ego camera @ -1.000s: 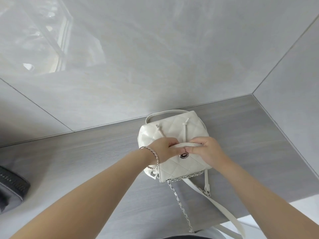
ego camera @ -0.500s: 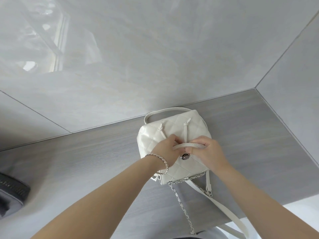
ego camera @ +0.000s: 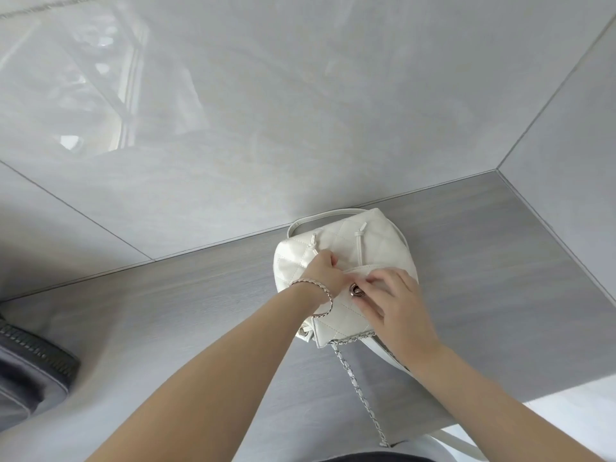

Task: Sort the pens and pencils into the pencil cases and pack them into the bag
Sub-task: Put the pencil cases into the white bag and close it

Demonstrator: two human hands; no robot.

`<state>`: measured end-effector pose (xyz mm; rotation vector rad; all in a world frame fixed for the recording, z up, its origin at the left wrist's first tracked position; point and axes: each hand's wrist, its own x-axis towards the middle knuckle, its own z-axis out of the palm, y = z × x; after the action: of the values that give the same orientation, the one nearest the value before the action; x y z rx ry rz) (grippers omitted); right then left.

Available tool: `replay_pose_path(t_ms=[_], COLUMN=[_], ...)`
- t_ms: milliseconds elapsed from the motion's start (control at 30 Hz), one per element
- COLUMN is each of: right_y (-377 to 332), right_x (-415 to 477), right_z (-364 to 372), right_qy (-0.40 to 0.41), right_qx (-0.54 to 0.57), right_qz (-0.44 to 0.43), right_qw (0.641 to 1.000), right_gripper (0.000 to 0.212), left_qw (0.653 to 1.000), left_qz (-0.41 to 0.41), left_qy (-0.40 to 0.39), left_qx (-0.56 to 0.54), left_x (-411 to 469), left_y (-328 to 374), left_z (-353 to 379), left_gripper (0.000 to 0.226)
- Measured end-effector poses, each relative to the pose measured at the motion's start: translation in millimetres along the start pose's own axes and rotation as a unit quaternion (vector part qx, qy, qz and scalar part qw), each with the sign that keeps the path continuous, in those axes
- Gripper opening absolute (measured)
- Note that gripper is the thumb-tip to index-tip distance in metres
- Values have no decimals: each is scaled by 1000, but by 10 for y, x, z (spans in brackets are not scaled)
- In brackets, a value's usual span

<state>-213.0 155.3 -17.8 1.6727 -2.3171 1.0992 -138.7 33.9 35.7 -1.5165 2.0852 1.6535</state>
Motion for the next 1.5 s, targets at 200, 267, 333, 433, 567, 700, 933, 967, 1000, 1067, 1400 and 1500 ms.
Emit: replay_pose_path(t_ms=[200,267,333,433,567,700,933,967,1000,1067,1400,1500], right_y=[-57,-127,-213,-384,-446,-466,-292,-252,-208,-194,-461,-424], right_x=[-5,-4,5,51,84,115,-364,-464,-551,-645,-755,-730], right_z=[-27,-21,-18,-78,-127,-133,-292,-293,-274,-200,132,57], right_qy=[57,59,48,-1,-34,-11,15,-21,-84,-213,-291,-334], right_qx=[-28,-27,-9,52,168,267,156,118,94,43,-104,-110], right_qz=[14,44,103,274,407,478,482,498,511,500,418,406], right_qw=[998,997,994,960,897,837,862,859,850,838,854,843], right_gripper=[16,18,19,14,19,23,59,80,95,106,78,52], left_qw=[1000,1000,1000,999,999,999,999,999,999,1000,1000,1000], left_qz=[20,24,27,28,34,37,36,32,28,21,3,6], left_qy=[1,2,7,11,12,15,14,15,15,21,20,18], left_qx=[7,8,9,10,18,17,-3,-8,-9,3,0,1], left_x=[-27,-34,-33,-42,-52,-65,-31,-15,1,29,112,106], left_y=[-14,-25,-28,-31,-67,-74,-96,-89,-84,-66,-33,-28], left_z=[23,23,28,43,82,84,23,4,-10,-36,-104,-109], left_gripper=[45,46,45,44,45,43,45,45,45,45,43,43])
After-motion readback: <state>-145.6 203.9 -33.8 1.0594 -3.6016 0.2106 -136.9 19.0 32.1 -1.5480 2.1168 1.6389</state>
